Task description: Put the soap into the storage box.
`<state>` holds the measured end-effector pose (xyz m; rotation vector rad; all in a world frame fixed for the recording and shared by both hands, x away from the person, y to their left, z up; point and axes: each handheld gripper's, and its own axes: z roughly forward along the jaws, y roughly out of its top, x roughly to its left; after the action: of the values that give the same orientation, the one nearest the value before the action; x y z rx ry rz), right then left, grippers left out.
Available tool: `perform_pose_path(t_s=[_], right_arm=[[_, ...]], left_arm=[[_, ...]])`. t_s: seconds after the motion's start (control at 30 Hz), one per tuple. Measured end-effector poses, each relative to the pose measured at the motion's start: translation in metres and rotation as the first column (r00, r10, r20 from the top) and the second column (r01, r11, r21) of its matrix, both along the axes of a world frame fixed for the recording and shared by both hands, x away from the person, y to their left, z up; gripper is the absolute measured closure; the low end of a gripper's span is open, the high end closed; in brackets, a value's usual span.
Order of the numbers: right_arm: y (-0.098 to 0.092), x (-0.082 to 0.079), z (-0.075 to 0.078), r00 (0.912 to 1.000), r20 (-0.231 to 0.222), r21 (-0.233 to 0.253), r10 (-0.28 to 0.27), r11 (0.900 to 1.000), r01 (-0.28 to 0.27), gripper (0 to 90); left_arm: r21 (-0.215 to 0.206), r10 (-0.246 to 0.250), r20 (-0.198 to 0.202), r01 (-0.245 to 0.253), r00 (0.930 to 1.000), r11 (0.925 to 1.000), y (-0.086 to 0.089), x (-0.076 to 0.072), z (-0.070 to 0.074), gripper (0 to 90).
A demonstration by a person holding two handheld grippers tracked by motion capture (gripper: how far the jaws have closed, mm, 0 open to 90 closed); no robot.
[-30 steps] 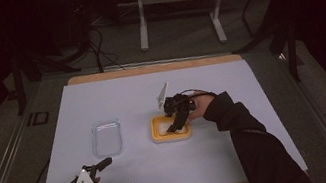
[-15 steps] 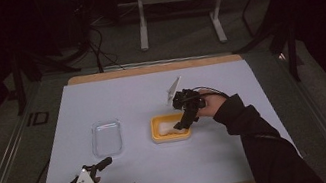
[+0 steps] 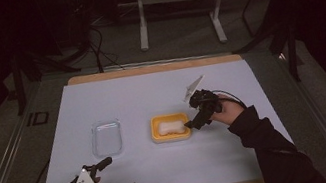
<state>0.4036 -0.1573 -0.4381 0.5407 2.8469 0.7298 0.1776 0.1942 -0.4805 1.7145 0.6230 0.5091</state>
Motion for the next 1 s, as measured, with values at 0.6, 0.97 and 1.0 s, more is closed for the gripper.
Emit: perform_pose_path(t_s=[0.6,0.97,1.0], right_arm=[[-0.048,-0.021,-0.012,0.9593,0.032,0.095,-0.281,0.956,0.276,14.1],[-0.065,-0.047,-0.016,0.9338,0.094,0.162,-0.345,0.931,0.328,14.0],[-0.066,-0.050,-0.017,0.9337,0.091,0.169,-0.346,0.929,0.328,13.9]], left_arm=[[-0.004,0.004,0.003,-0.004,1.0000,1.0000,0.000,-0.001,0.001,1.2],[0.000,0.002,0.001,-0.002,1.0000,1.0000,0.000,0.000,0.000,1.2],[0.000,0.002,0.001,-0.002,1.0000,1.0000,0.000,0.000,0.000,1.2]])
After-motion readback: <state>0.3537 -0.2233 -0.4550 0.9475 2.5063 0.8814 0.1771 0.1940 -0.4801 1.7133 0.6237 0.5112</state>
